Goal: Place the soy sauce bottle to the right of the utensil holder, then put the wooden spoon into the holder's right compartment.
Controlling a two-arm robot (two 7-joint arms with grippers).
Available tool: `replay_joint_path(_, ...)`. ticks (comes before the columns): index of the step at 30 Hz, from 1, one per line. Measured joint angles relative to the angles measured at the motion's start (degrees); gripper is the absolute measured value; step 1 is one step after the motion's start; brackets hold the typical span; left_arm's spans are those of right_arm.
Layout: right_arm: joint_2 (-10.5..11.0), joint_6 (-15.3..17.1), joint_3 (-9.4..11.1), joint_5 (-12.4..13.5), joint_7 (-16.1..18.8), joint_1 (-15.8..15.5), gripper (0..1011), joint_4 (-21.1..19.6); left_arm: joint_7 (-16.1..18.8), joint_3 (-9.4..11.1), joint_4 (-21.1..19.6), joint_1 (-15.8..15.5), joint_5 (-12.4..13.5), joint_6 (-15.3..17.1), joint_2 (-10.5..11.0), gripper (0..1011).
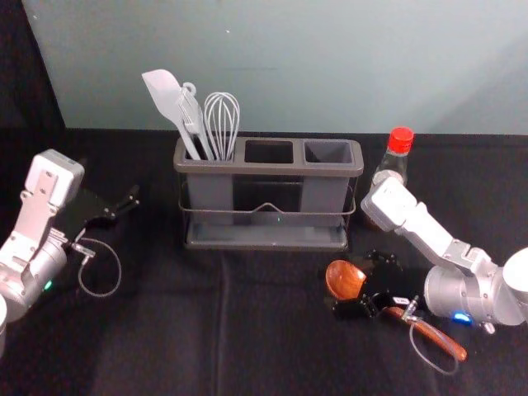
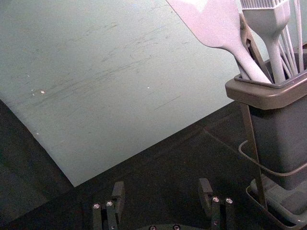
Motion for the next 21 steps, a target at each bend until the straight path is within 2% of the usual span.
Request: replay_joint_path(21,-0.8,-0.8,0.0,-1.1,0.4,0.5,1004,1.8,0.0,0.0,0.0,0.0,0.0,0.0,0.0,1005)
